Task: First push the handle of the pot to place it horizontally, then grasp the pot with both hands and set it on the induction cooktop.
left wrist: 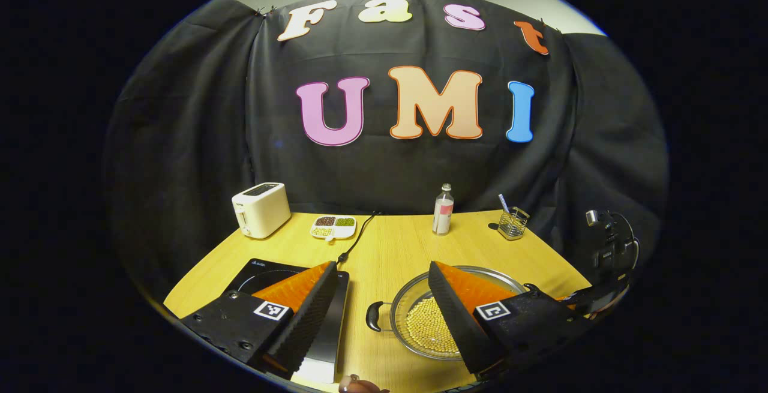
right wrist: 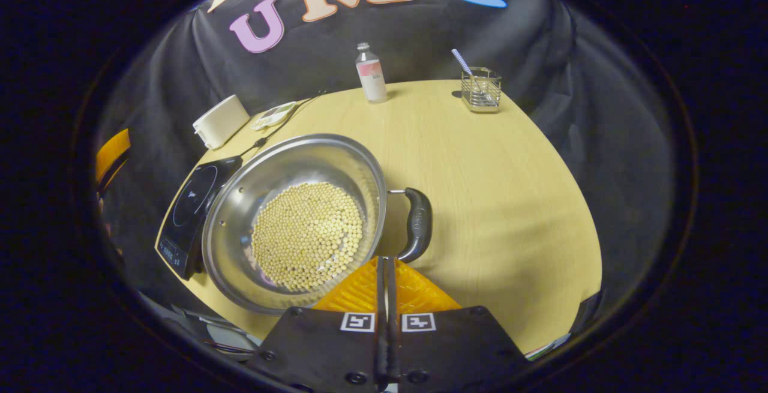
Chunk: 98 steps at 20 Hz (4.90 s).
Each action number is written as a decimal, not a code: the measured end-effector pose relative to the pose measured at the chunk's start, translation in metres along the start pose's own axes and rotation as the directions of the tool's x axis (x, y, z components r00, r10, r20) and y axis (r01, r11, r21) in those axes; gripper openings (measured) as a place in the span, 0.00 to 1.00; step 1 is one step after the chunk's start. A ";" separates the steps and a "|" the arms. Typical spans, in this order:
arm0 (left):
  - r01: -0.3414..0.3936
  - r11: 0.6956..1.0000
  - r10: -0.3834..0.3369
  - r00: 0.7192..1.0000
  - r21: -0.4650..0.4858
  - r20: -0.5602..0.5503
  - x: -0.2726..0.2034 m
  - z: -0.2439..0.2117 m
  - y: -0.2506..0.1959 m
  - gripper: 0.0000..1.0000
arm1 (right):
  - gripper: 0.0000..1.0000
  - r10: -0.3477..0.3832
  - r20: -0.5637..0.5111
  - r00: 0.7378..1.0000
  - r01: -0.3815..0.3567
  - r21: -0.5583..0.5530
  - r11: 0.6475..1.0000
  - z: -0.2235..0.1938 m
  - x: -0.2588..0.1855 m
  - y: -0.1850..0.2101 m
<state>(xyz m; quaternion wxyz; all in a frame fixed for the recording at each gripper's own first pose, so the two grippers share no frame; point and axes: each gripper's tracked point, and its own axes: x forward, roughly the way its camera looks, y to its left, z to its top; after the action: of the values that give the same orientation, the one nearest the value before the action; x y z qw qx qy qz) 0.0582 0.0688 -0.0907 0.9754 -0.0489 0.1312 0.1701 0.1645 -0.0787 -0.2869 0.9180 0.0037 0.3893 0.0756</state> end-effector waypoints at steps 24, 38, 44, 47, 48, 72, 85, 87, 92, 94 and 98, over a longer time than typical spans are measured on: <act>0.031 0.999 -0.031 0.999 -0.022 0.021 -0.009 0.005 -0.011 0.98 | 0.02 0.028 0.210 0.977 -0.039 0.049 0.998 0.062 -0.085 0.021; 0.042 0.997 -0.044 0.999 -0.058 -0.029 0.000 -0.016 -0.007 0.98 | 0.74 -0.006 0.258 0.966 -0.011 0.066 0.998 0.079 -0.090 0.015; 0.068 0.994 -0.076 0.994 -0.087 -0.084 0.016 -0.039 -0.007 0.94 | 0.98 -0.024 0.229 0.973 0.010 0.060 0.998 0.081 -0.073 0.010; 0.069 0.991 -0.085 0.987 -0.117 -0.136 0.031 -0.061 -0.005 0.97 | 0.95 -0.034 0.201 0.979 0.023 0.058 0.998 0.077 -0.061 0.005; 0.070 0.990 -0.088 0.985 -0.124 -0.148 0.037 -0.066 -0.004 0.97 | 0.98 -0.038 0.190 0.981 0.027 0.059 0.998 0.075 -0.055 0.004; 0.046 0.981 -0.126 0.884 -0.186 -0.450 0.106 -0.187 0.002 0.98 | 0.96 -0.085 -0.006 0.996 0.085 0.087 0.993 0.037 0.053 -0.016; 0.041 0.972 -0.153 0.856 -0.229 -0.494 0.110 -0.203 -0.005 0.97 | 0.67 -0.064 -0.057 0.996 0.070 0.109 0.992 0.025 0.072 -0.014; 0.045 0.971 -0.160 0.852 -0.234 -0.499 0.109 -0.205 -0.006 0.94 | 0.67 -0.073 -0.066 0.995 0.079 0.100 0.992 0.021 0.076 -0.013; 0.041 0.976 -0.147 0.849 -0.213 -0.508 0.110 -0.207 -0.004 0.80 | 0.63 -0.074 -0.072 0.995 0.081 0.102 0.991 0.022 0.072 -0.014; 0.044 0.976 -0.149 0.848 -0.212 -0.508 0.110 -0.206 -0.003 0.70 | 0.63 -0.067 -0.075 0.995 0.075 0.107 0.991 0.023 0.072 -0.013; 0.039 0.970 -0.161 0.844 -0.241 -0.512 0.111 -0.208 -0.004 0.66 | 0.67 -0.064 -0.071 0.995 0.071 0.094 0.993 0.024 0.070 -0.013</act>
<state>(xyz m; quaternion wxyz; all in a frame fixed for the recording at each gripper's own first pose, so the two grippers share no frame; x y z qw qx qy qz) 0.1107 0.0718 -0.3203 0.8977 -0.2085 0.3717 0.1121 0.2317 -0.0802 -0.3210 0.9051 0.0322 0.4231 0.0257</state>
